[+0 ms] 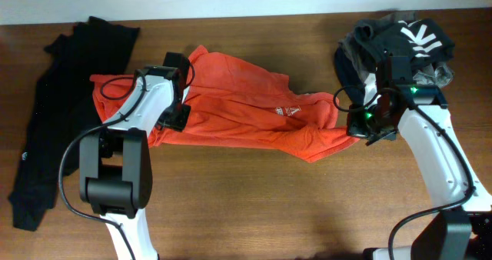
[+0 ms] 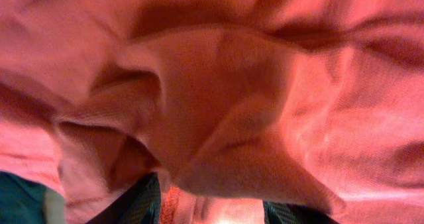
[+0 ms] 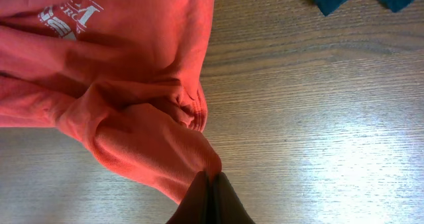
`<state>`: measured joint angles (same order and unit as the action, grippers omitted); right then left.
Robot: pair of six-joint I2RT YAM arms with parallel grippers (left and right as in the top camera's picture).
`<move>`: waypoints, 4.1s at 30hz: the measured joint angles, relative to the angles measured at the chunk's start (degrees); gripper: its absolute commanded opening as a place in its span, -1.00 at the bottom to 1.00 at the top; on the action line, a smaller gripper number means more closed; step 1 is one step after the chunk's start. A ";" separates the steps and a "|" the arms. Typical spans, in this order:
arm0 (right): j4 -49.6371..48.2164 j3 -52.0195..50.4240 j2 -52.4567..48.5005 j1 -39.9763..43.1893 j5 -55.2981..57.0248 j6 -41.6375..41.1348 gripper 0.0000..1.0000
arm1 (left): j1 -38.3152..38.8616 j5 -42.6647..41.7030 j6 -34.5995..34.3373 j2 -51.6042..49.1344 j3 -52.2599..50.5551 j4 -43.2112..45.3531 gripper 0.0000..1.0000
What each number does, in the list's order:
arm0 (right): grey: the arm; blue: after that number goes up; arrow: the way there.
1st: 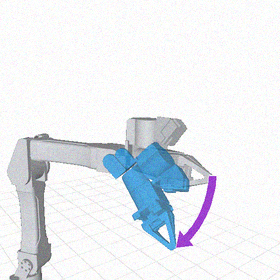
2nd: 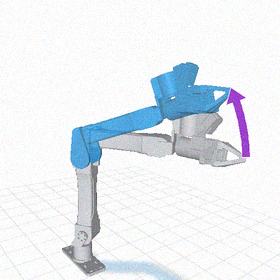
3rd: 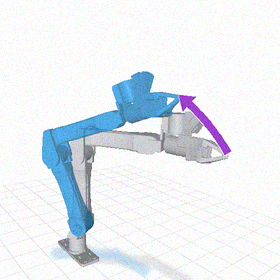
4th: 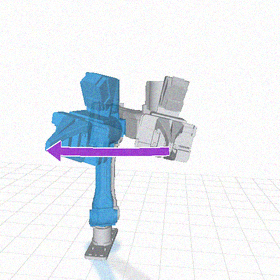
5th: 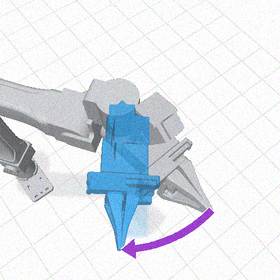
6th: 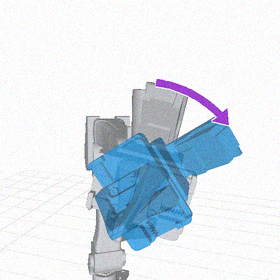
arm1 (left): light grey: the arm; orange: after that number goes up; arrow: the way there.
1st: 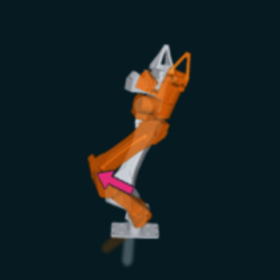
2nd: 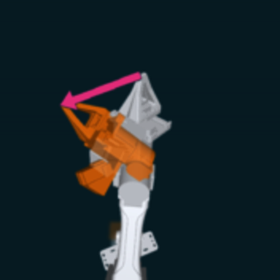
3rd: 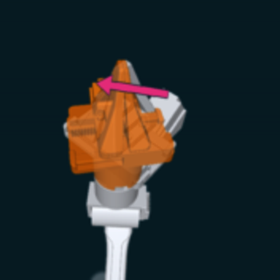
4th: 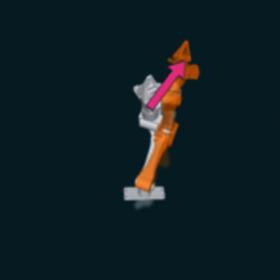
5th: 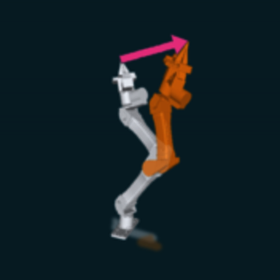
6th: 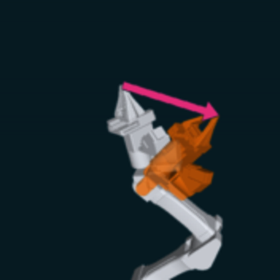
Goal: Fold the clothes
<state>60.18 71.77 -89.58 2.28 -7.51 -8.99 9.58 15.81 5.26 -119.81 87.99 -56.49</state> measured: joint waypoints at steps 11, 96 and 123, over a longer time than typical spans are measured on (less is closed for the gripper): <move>-0.02 0.00 0.00 0.00 0.02 -0.02 -0.92 | 0.00 3.43 1.03 0.00 0.00 2.54 -0.01; 36.79 73.18 0.17 9.81 1.42 7.72 -0.92 | -12.85 8.61 -5.33 7.58 84.48 -36.22 -0.98; 33.33 77.68 11.50 9.97 0.35 8.17 -0.92 | -12.79 -1.36 -5.49 18.86 85.42 -29.07 -0.99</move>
<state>93.51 149.45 -78.08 12.25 -7.16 -0.82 -3.20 14.46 -0.23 -100.95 173.40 -85.56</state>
